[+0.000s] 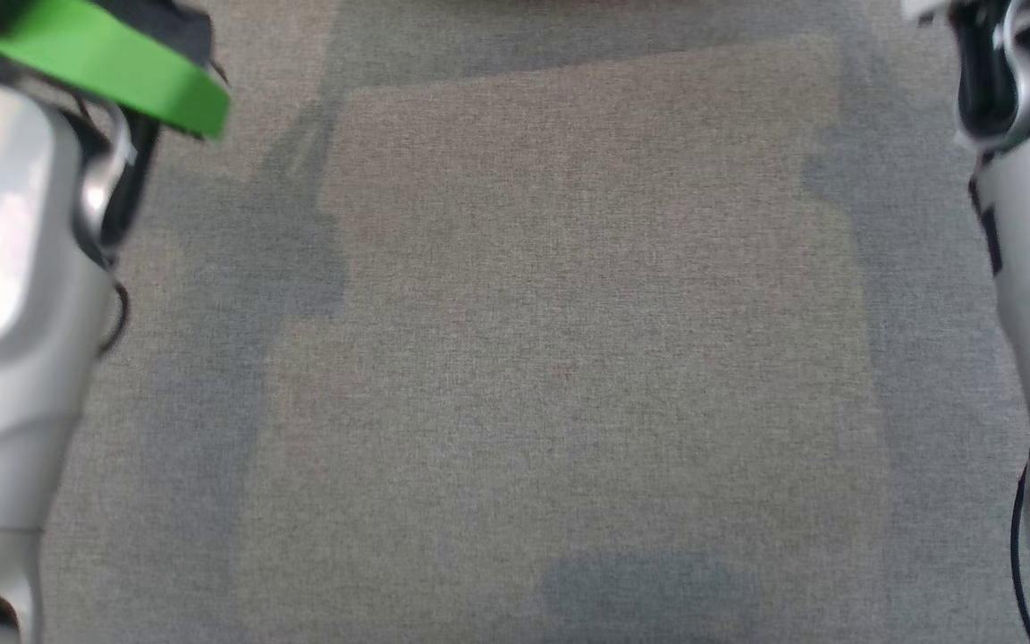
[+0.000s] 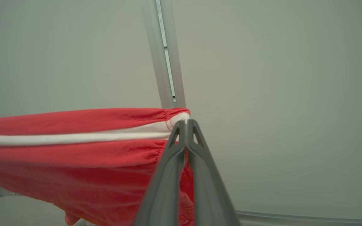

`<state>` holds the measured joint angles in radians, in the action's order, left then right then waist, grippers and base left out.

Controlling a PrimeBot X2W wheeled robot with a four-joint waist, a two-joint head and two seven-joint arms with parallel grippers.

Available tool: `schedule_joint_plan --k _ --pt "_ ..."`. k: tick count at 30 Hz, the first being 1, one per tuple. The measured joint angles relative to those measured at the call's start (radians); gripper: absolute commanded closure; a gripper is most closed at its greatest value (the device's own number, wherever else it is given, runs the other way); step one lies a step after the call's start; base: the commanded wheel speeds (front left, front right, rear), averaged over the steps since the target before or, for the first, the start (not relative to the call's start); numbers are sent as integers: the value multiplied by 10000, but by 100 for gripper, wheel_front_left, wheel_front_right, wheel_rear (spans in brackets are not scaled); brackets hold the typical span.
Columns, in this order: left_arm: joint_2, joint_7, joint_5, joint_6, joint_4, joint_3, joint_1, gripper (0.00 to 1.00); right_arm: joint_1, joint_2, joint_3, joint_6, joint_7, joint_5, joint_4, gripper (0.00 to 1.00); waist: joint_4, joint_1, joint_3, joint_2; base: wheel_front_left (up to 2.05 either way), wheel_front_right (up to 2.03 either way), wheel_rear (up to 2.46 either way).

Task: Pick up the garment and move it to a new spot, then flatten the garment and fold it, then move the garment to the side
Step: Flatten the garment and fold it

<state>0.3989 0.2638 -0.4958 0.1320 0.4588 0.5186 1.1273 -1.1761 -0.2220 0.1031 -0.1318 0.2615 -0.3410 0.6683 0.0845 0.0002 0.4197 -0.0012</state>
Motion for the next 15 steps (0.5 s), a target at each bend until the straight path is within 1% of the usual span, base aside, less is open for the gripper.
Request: schedule_joint_plan --k 5,6,7,8,9,11,15 --pt "-825 0 -234 2 86 -311 -2778 100 2827 -138 360 0 2 -533 -171 100 167 0 -65 0 0 0 0" --pt "-1149 0 -290 0 198 -431 -4109 100 4067 -211 704 0 2 -813 -311 100 209 0 -238 0 0 0 0" --pt "-1149 0 -290 0 198 -431 -4109 100 4067 -211 704 0 2 -813 -311 100 209 0 -238 0 0 0 0" --pt "-1304 0 -330 0 263 -562 -4752 100 4627 -201 725 0 2 -1022 -385 100 230 0 -349 0 0 0 0" --pt "-1584 0 -449 0 326 -844 -5941 100 5652 -234 941 -2 2 -1290 -585 100 255 -1 -610 0 0 0 0" --pt "-1822 0 -418 2 382 -945 -6951 100 6573 -234 961 0 2 -1680 -690 100 258 -2 -919 0 0 0 0" --pt "-2247 0 -263 2 316 -1235 -8472 100 8177 -316 1145 -2 2 -2184 -834 100 200 -3 -1669 0 0 0 0"
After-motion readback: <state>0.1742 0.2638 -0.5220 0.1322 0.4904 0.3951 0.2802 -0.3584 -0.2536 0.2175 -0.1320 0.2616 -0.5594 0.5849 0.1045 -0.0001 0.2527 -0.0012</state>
